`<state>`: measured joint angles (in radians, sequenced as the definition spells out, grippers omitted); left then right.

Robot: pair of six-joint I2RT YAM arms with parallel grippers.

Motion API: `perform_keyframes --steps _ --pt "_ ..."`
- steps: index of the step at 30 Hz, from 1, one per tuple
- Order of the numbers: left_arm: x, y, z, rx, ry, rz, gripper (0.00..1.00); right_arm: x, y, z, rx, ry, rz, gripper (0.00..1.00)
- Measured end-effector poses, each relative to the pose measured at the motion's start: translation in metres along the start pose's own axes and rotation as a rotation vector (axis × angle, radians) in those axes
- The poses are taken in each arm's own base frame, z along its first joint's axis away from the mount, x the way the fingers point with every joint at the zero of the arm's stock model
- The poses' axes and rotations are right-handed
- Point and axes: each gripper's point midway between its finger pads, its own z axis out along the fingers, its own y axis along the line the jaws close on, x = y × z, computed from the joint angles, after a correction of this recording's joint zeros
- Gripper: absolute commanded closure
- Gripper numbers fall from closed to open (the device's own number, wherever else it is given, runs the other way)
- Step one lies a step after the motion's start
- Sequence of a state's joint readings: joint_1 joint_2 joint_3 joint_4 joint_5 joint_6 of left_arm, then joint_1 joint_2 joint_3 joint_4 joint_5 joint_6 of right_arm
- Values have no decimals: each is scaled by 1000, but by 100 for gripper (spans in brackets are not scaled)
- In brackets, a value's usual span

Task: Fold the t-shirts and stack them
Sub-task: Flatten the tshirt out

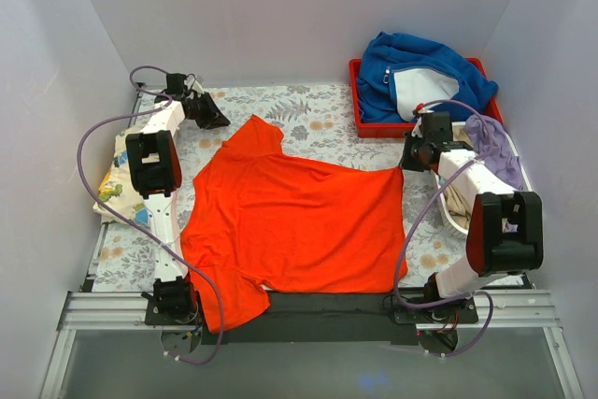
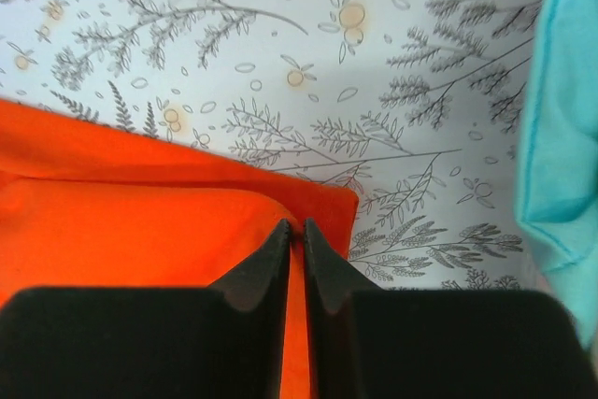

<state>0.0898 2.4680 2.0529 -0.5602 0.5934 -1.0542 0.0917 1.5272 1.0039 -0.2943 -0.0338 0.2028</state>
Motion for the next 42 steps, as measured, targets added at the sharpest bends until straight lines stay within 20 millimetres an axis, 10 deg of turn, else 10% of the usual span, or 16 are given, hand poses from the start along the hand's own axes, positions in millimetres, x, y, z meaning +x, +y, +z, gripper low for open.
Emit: perform_keyframes --steps 8,13,21,31,37,42 --pt "-1 2 0 -9 -5 2 89 54 -7 -10 7 118 18 80" --pt "1 -5 0 25 6 0 89 52 -10 -29 31 87 20 78" --pt "19 -75 -12 340 112 34 89 27 20 -33 -103 26 44 70" --pt "114 -166 10 470 351 286 94 37 43 -18 -187 74 25 69" --pt "139 -133 45 178 359 388 98 52 41 -17 -190 104 31 69" --pt "137 -93 39 24 306 391 81 51 42 -19 -194 95 29 69"
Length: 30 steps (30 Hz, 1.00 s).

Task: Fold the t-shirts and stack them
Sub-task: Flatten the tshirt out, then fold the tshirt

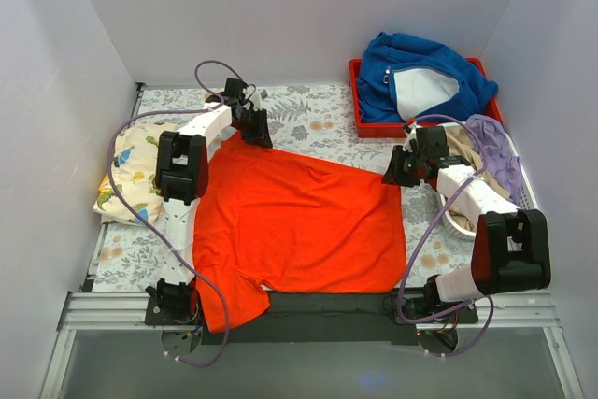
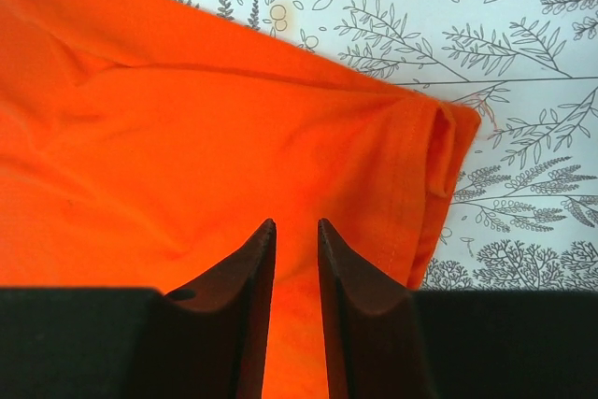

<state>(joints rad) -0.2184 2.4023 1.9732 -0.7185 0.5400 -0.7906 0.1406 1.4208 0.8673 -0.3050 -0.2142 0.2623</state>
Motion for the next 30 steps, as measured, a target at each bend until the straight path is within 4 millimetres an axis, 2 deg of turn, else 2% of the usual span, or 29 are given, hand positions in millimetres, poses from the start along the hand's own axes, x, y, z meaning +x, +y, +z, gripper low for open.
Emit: perform_keyframes --steps 3,5,7,10,18,24,30 --pt "-1 12 -22 -115 -52 17 70 -1 1 0 -7 -2 -1 69" --pt "-10 17 -34 -170 -101 33 63 -2 3 1 -16 -7 -3 69" --pt "-23 20 -44 -217 -152 44 40 -2 4 1 -25 -9 -4 68" --pt "-29 25 -47 -252 -177 50 40 0 5 3 -33 -1 -3 68" --pt "-26 35 -46 -299 -171 45 40 5 5 5 -43 13 0 68" --pt "-25 48 -28 -313 -139 34 39 4 5 5 -42 10 -1 68" --pt "-66 65 -18 -370 -209 47 39 1 0 -1 -4 -13 -10 67"
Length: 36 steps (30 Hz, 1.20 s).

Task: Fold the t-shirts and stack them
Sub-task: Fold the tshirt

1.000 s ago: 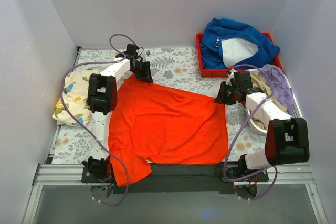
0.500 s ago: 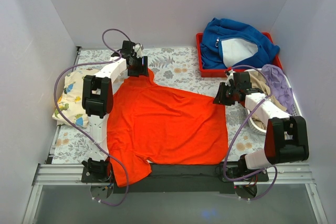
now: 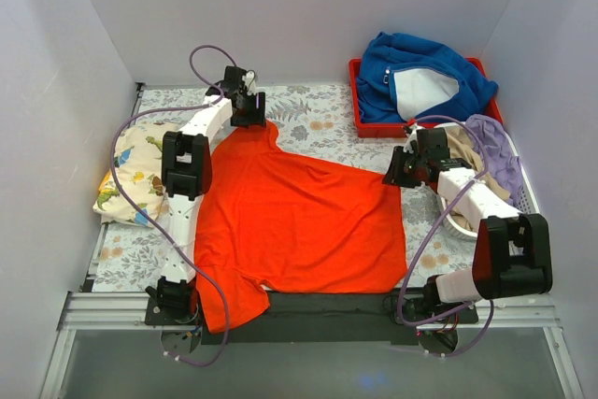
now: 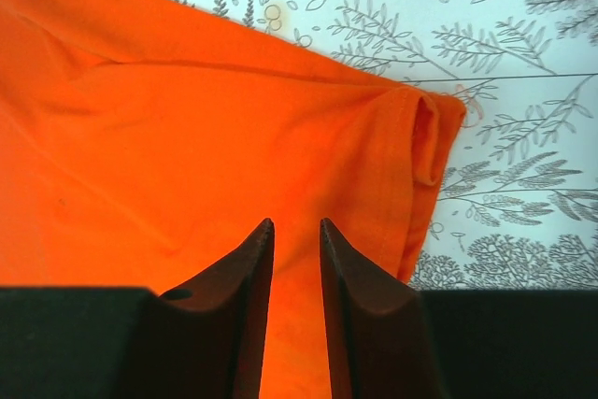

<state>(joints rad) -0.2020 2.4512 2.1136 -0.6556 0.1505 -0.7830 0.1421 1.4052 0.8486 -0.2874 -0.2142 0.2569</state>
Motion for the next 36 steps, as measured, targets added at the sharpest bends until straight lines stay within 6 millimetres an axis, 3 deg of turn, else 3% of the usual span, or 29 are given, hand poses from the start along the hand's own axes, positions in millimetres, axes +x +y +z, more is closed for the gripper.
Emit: perform_keyframes --steps 5,12,16,21,26,29,33,36 --pt "-16 22 4 -25 -39 -44 39 -3 -10 -3 60 -20 -15 67" --pt "-23 88 -7 -96 -87 -145 39 5 -20 9 98 31 -13 67" --pt "-23 112 -13 -119 -103 -180 39 13 -16 21 54 85 -1 67" --pt "-24 114 -14 -113 -109 -188 39 22 1 29 -39 127 -4 66" --pt "-25 112 -13 -108 -111 -190 39 18 35 29 -160 126 -56 65" --pt "-25 111 -13 -102 -112 -193 39 13 51 40 -203 131 -92 65" --pt "-25 110 -13 -97 -113 -194 39 24 53 69 -203 181 -116 66" --pt "-25 110 -13 -96 -113 -195 39 32 53 79 -205 205 -109 67"
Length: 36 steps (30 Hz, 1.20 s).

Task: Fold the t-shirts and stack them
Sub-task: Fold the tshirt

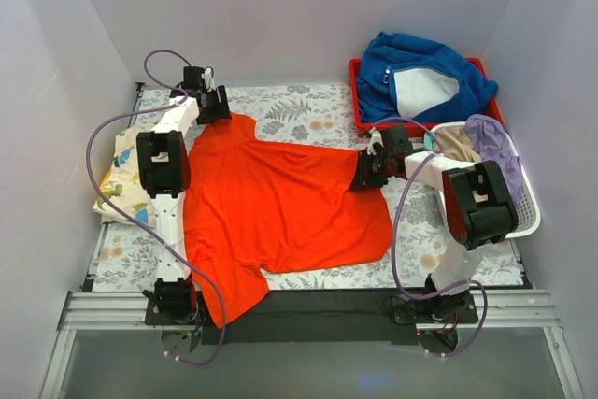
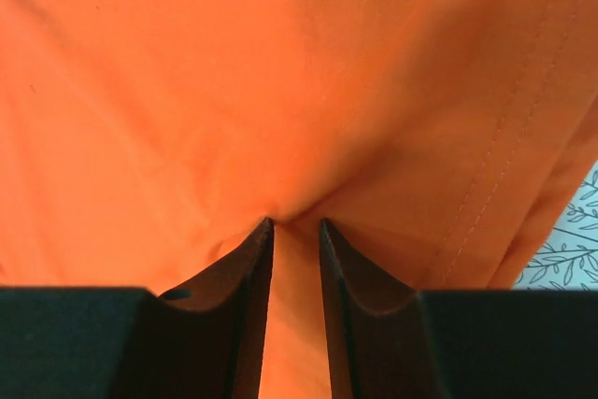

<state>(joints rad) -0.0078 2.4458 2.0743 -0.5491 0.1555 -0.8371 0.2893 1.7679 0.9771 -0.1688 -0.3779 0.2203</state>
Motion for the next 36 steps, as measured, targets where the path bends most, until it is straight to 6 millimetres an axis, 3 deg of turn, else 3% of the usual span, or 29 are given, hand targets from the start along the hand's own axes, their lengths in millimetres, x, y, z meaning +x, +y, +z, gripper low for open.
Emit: perform_keyframes --steps 4,10,14,17,18,21,25,28,33,36 --pt "0 0 0 -2 0 1 39 8 0 -4 14 -32 -12 67" --pt "-1 7 -2 -6 6 -20 39 55 3 -26 67 -3 -22 67" --pt "0 12 -5 3 15 -50 39 72 -1 -39 115 4 -12 64" --pt "-1 13 -6 25 18 -62 39 71 -8 -46 168 -3 -13 49" --pt "-1 12 -6 33 20 -65 39 69 -10 -49 186 -5 -11 37" --pt "-1 12 -7 48 22 -71 39 51 -14 -58 242 -35 -31 29" --pt "0 11 -11 52 29 -76 38 -13 -17 -75 284 -164 -32 28" --pt "-1 11 -17 43 30 -78 38 -54 -31 -79 289 -239 -4 29" --pt "-11 16 -29 3 5 -95 38 -69 -59 -54 262 -204 65 39" --pt "-14 22 -32 -21 0 -106 38 -64 -60 -35 216 -156 93 41"
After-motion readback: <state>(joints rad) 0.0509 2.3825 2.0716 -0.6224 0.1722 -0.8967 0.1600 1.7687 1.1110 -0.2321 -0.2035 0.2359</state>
